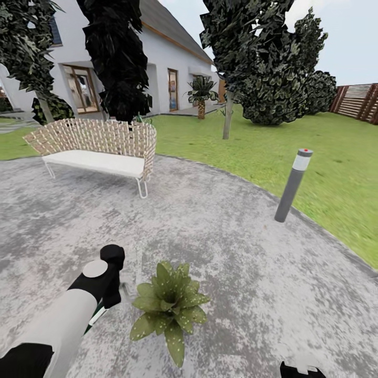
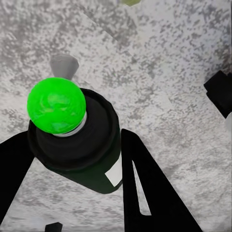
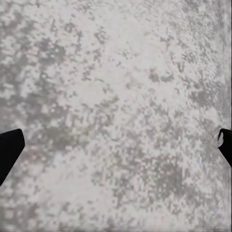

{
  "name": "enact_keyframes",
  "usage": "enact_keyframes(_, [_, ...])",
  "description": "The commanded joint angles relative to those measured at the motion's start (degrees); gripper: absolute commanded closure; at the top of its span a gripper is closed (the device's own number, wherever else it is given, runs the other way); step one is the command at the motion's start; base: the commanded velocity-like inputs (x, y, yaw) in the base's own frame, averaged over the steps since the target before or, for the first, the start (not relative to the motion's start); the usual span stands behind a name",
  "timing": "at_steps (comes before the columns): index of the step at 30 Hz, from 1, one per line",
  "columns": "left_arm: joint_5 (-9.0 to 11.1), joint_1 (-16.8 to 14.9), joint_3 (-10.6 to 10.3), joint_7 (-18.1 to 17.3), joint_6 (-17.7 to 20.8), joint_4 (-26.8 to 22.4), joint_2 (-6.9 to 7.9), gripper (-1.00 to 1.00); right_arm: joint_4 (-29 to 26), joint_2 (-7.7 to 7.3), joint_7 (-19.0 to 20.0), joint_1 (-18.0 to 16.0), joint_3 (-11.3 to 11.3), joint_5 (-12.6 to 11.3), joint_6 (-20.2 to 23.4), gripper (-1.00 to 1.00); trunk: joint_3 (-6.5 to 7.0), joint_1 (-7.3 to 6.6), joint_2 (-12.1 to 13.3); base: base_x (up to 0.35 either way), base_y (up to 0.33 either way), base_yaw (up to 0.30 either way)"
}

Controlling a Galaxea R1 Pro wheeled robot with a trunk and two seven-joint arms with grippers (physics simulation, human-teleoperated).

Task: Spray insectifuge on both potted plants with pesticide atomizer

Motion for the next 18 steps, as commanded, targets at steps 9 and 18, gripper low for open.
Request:
enact_keyframes(9, [-0.61,0.57,-0.23,-0.51,-3.15,0.06,0.34,1.0,0.17,0.0,-0.17,-0.06,-0.39,0.65,-0.27,-1.0,-0.05,-0.01,-0.02,0.0,0.0,-0.181])
enact_keyframes(18, [-0.56,0.58,-0.13,-0.51,-3.14,0.0,0.25,1.0,0.23,-0.09,-0.17,-0.06,-0.37,0.77,-0.24,-1.0,-0.05,-0.01,-0.02,-0.084,0.259,-0.002])
